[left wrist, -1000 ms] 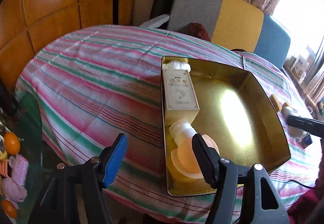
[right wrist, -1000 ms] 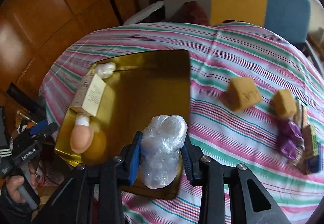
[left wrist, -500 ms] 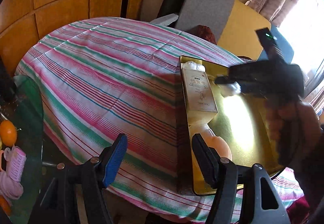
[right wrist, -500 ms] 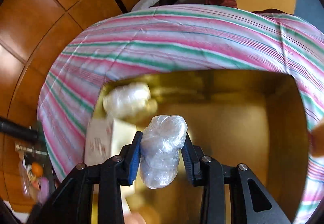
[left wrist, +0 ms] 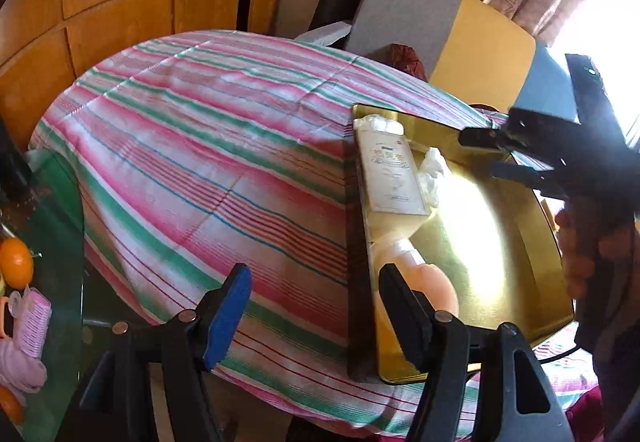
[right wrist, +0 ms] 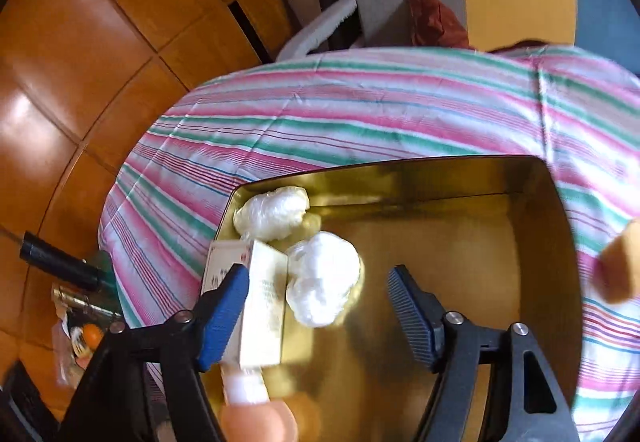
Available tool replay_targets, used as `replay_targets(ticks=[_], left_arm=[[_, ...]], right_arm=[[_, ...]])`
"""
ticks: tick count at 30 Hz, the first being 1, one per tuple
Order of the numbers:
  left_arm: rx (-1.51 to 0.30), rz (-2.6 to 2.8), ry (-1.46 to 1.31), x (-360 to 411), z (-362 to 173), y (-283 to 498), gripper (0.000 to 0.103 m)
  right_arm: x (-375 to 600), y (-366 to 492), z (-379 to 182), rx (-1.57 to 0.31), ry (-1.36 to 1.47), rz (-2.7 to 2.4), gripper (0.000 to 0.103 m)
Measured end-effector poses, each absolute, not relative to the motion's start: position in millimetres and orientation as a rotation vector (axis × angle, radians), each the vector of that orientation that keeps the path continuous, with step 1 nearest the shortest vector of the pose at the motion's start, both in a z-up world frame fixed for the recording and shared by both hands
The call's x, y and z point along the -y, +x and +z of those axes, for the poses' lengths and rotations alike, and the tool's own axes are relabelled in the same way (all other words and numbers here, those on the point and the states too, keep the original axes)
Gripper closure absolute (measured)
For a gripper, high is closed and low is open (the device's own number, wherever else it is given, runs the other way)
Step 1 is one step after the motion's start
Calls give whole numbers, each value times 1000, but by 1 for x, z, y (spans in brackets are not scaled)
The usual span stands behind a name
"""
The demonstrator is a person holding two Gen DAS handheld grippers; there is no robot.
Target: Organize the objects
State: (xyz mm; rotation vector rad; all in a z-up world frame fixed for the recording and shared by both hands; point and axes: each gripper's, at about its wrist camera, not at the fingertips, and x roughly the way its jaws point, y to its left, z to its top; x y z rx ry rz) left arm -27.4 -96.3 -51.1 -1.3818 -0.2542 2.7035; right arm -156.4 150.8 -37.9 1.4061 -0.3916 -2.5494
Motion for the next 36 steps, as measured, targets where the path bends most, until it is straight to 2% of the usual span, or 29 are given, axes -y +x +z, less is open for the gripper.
replay_targets(ticks=[5,8,12,20,31,36], left_arm=[[182,2704,-1345,79,-40,-22,36],[136,2694,-1328,67,-35,-20,36],[98,2678,-1310,52,-30,-16,36],[6,2629,-1261,20,-19,-13,36],[-45,2487,-1219,-27,-7,-18,36],[-109,2401,-1169,-61,5,-21,36]], right_arm=[[-163,-123,-27,325,1338,-2615,26],[-171,-105,-22,295,1310,-2644,19],[-183,-80,-16,248,1267,-2710,19],[-233,-33,0,178,1190,-2879,9],[-361,3,-3,144,1353,-3068,8],[-430,18,-6,201,1434,-3166,8]])
